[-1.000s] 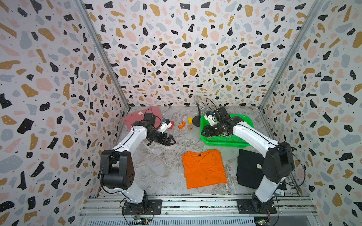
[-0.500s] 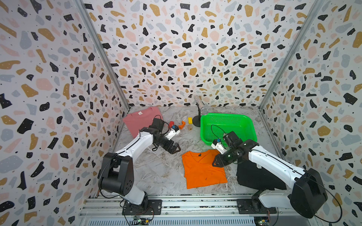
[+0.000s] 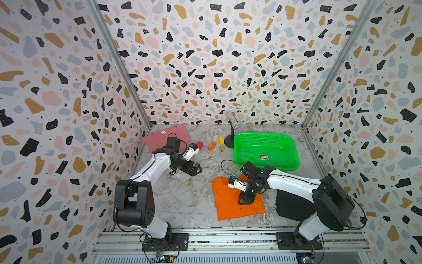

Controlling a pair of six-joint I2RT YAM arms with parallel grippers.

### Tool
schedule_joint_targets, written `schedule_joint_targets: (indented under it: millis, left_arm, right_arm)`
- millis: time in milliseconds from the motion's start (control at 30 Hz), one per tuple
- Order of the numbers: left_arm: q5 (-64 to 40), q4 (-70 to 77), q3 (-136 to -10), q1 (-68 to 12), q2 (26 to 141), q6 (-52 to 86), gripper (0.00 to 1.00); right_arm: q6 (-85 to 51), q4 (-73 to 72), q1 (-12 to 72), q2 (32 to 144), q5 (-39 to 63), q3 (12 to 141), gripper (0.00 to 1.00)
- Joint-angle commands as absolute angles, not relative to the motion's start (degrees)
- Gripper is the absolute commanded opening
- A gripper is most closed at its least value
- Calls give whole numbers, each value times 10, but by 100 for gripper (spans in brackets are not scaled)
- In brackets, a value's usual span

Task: Put the folded t-shirts into the basket
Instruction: Move the T-shirt to the center of the board.

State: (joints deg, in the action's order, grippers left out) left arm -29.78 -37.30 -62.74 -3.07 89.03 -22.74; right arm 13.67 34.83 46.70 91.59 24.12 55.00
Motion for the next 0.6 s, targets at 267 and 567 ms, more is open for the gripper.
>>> schedule_joint_targets:
  millis: [267,567]
  left_arm:
    - [-313,-387,-624,55,864,-200,100]
    - [-306,-397,-614,85,855,-208,100]
  right_arm:
    - [279,303,512,1058,239,627,41]
    - [278,281,550,1171,358,799,40]
